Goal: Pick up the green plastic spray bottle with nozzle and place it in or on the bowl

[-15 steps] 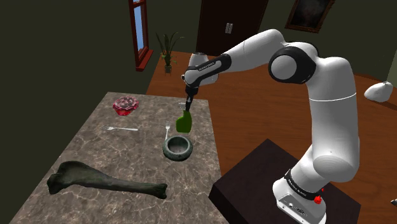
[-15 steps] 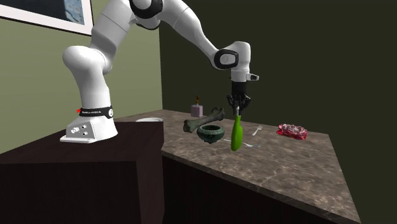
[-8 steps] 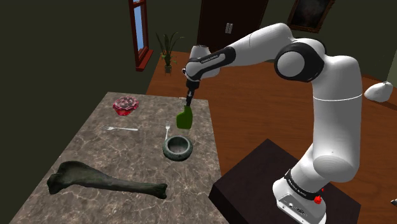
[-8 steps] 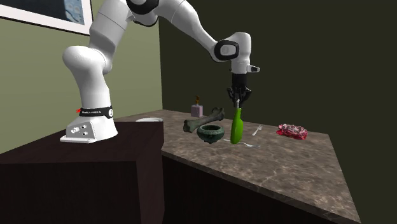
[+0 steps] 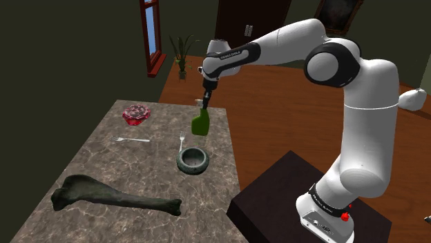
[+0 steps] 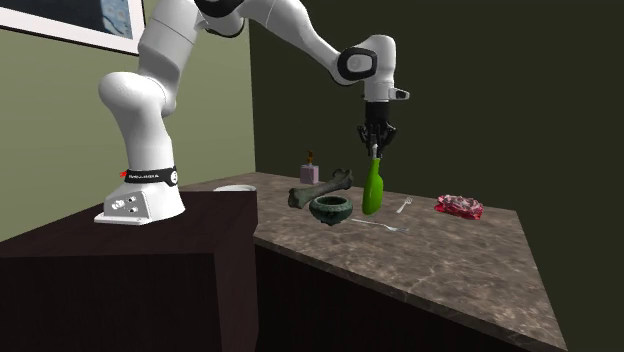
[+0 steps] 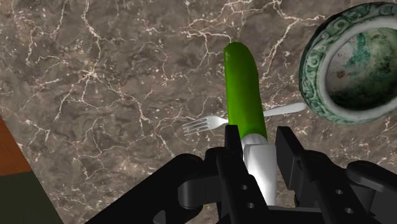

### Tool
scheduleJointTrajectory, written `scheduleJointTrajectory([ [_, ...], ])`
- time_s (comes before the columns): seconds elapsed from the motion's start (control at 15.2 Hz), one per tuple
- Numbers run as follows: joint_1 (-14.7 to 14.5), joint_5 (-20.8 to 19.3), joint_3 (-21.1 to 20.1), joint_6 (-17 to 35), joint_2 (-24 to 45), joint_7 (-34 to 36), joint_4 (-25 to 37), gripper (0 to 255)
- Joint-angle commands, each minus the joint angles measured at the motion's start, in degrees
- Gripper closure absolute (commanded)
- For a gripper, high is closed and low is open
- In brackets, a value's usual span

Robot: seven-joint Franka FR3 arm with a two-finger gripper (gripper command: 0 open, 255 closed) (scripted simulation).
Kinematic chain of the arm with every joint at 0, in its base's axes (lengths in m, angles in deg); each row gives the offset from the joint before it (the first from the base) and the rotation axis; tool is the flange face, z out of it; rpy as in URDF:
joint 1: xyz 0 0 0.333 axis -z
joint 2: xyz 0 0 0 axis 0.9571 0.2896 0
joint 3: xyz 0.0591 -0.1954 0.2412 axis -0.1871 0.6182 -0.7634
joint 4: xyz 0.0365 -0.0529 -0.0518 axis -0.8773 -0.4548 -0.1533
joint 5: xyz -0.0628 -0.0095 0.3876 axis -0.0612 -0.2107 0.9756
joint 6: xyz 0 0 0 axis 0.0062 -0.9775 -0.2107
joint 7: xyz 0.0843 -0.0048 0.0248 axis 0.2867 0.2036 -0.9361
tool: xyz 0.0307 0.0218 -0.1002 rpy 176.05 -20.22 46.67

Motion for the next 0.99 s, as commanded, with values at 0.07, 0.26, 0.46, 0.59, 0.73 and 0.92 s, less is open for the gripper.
scheduleJointTrajectory([
  [0.07,-0.08,-0.18,0.06,-1.91,-1.14,0.3,0.78,255],
  [0.26,-0.09,-0.34,0.13,-3.79,-2.06,0.53,1.75,255],
  [0.46,-0.1,-0.49,0.19,-5.72,-2.9,0.74,2.84,255],
  [0.59,-0.1,-0.58,0.22,-7.02,-3.4,0.89,3.65,255],
  [0.73,-0.1,-0.67,0.25,-8.34,-3.86,1.03,4.52,255],
  [0.92,-0.78,-0.91,0.07,-9.18,-5.73,2.03,3.57,255],
])
